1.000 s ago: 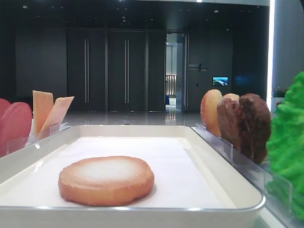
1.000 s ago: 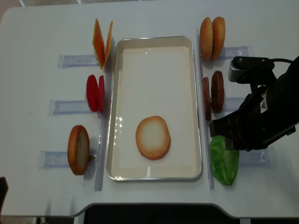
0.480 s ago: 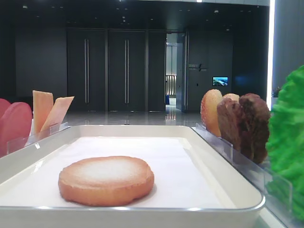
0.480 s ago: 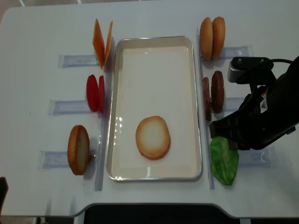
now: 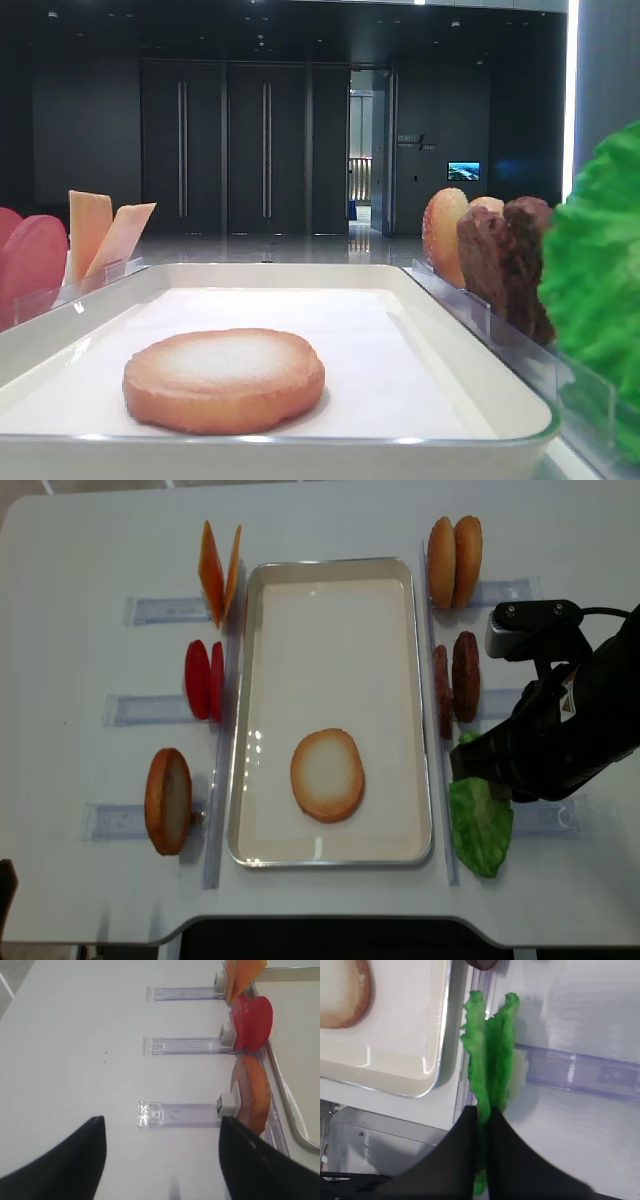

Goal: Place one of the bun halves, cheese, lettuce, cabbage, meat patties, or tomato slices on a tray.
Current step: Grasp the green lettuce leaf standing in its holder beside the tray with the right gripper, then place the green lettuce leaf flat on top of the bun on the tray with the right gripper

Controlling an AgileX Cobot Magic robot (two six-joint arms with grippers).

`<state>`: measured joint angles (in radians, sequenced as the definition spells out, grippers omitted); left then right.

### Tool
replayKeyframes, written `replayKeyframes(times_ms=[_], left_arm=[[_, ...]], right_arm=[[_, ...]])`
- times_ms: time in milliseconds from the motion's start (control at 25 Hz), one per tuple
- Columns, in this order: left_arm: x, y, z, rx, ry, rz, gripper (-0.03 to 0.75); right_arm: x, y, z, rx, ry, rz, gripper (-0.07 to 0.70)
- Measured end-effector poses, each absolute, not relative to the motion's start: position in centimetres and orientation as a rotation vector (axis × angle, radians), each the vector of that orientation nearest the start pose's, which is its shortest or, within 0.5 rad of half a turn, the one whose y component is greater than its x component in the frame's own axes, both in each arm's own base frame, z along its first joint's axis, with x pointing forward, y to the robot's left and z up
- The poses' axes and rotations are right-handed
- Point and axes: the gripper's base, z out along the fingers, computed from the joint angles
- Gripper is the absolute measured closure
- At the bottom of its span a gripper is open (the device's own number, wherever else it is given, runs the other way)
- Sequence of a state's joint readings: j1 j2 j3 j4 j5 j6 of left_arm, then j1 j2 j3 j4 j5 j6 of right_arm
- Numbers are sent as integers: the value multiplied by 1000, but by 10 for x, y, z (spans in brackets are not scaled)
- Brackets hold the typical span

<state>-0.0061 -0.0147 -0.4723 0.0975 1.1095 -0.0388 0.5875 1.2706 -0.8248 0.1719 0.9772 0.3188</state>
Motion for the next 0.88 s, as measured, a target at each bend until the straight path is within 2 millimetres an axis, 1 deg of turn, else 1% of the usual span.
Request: replayKeyframes(times_ms=[200,360,440,600,760,880], left_arm=[[-6,8,266,-41,2103,91,181],[-6,8,266,-41,2103,91,181],[-6,8,266,-41,2103,91,181],[-6,8,266,-41,2103,91,181],[-6,8,266,-41,2103,91,181],[-6,8,266,-41,2103,91,181]], right_arm=[[168,128,261,-279,2915,397,617],[161,126,274,-266,2872,469,617],[158,128,286,-261,2829,545,617],[153,135,313,-309,2725,728,617],[151,148,325,-377,2631,952,617],[151,155,328,-429,2574,1059,617]])
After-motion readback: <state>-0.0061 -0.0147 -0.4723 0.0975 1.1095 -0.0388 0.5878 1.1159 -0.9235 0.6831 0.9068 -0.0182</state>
